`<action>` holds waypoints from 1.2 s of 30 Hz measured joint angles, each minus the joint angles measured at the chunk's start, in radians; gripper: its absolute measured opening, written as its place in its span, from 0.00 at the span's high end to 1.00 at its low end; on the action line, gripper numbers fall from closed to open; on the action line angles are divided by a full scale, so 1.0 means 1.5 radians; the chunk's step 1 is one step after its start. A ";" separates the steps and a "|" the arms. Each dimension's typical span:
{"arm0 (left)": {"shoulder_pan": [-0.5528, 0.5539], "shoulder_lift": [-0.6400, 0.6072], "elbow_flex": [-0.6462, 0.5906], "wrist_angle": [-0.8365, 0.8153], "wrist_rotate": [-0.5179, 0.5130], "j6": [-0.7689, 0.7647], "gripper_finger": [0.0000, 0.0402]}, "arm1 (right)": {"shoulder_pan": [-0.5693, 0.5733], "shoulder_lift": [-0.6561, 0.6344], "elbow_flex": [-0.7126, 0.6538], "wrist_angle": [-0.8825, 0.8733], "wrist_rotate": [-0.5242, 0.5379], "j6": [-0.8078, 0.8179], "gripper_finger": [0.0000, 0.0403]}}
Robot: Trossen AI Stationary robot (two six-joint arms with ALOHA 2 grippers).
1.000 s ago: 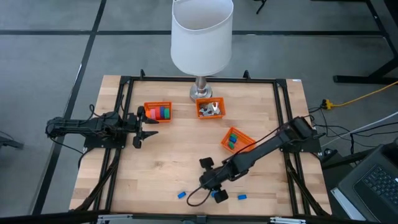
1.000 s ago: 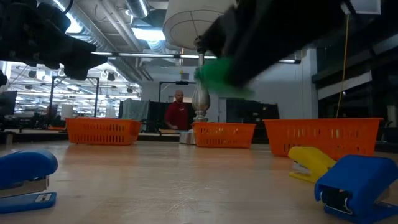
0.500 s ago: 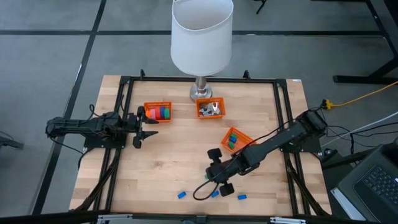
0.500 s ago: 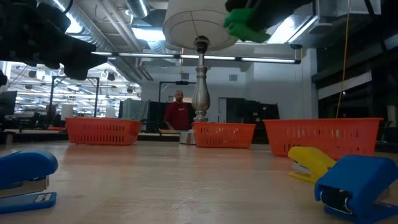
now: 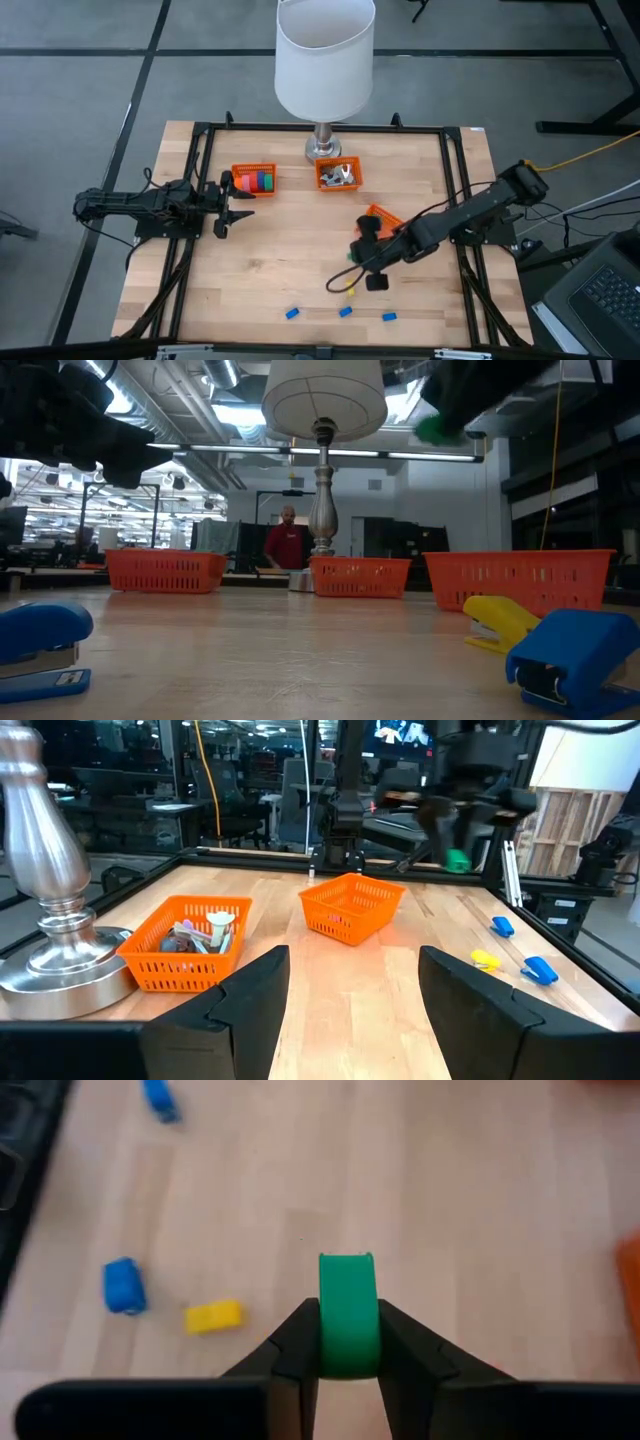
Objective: Pick and place Stapler, Stapler remover, tape
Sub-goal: Put the green stapler into the bottom orange bin
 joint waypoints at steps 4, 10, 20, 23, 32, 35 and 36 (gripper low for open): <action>0.000 0.000 0.000 0.000 0.000 0.000 0.46 | -0.009 -0.063 -0.087 0.032 0.026 0.067 0.80; 0.000 0.000 0.000 0.001 0.000 0.000 0.46 | -0.023 -0.125 -0.216 0.106 0.109 0.250 0.80; 0.000 0.004 0.000 0.001 0.000 0.000 0.46 | -0.067 -0.124 -0.312 0.099 0.150 0.449 0.80; 0.000 0.004 0.000 0.000 0.000 0.000 0.46 | -0.080 -0.124 -0.317 0.103 0.150 0.458 0.80; 0.000 0.004 0.000 0.000 0.000 0.000 0.46 | -0.106 -0.124 -0.318 0.103 0.172 0.458 0.80; 0.000 0.004 0.000 0.000 0.000 0.000 0.46 | -0.106 -0.124 -0.318 0.103 0.172 0.461 0.80; 0.000 0.004 0.000 0.000 0.000 0.000 0.46 | -0.106 -0.124 -0.318 0.103 0.172 0.461 0.80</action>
